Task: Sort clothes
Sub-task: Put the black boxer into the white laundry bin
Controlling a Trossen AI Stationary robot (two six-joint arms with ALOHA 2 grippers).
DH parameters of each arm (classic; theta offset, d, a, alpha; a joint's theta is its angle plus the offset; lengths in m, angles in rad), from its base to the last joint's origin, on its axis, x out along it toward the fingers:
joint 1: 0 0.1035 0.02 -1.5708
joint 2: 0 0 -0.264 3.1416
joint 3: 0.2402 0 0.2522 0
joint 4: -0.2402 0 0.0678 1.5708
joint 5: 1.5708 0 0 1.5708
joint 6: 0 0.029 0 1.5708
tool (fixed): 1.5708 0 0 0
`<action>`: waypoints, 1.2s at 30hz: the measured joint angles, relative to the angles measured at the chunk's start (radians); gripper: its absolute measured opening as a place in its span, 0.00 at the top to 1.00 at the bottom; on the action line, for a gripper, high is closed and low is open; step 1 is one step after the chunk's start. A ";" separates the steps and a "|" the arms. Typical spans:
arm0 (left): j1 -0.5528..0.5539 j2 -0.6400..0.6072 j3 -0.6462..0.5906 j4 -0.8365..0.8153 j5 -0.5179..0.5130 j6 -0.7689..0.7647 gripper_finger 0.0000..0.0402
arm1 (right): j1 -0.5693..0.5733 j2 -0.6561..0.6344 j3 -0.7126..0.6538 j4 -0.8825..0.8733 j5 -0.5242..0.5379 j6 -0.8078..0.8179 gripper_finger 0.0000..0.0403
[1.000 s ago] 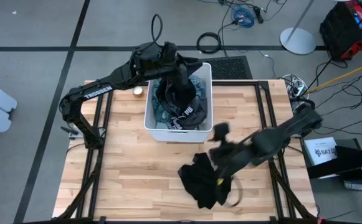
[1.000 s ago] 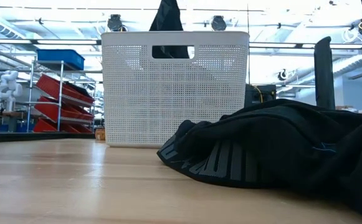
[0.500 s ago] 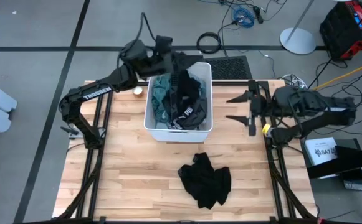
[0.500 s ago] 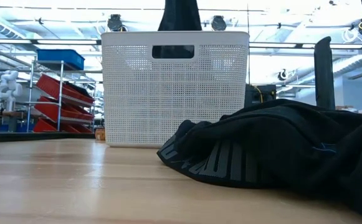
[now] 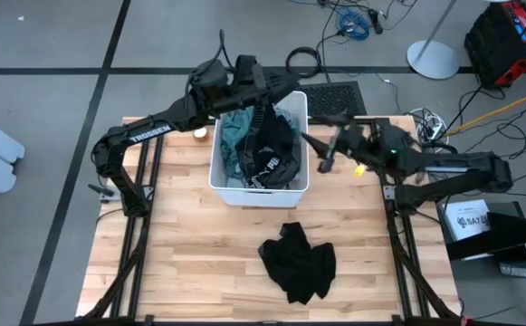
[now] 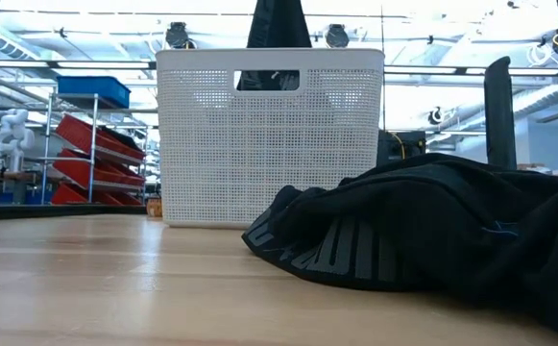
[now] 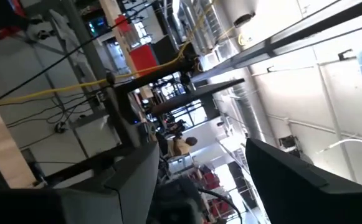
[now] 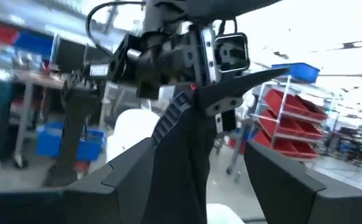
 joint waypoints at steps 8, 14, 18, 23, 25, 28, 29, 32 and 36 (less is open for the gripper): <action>0.001 -0.001 0.000 0.004 0.032 0.053 0.38 | -0.100 0.227 0.059 0.110 -0.143 0.140 0.41; 0.003 -0.001 0.000 0.004 0.064 0.059 0.38 | -0.111 0.328 0.130 0.109 -0.227 0.201 0.41; 0.007 -0.001 0.000 0.003 0.086 0.061 0.38 | -0.119 0.370 0.173 0.099 -0.219 0.229 0.47; 0.007 -0.001 0.000 -0.001 0.106 0.118 0.38 | -0.118 0.390 0.208 0.043 -0.168 0.237 0.75; 0.008 -0.001 0.000 -0.002 0.109 0.128 0.38 | -0.120 0.392 0.217 0.026 -0.167 0.225 0.91; 0.013 -0.001 0.000 -0.002 0.130 0.129 0.38 | -0.120 0.385 0.220 0.013 -0.167 0.200 0.97; 0.015 -0.001 0.000 -0.002 0.139 0.130 0.38 | -0.119 0.379 0.220 0.008 -0.168 0.200 0.98; 0.025 -0.001 0.000 -0.001 0.153 0.151 0.38 | -0.107 0.345 0.220 -0.028 -0.168 0.198 1.00; 0.058 -0.001 0.000 -0.005 0.154 0.187 0.38 | -0.074 0.285 0.220 -0.142 -0.167 0.188 1.00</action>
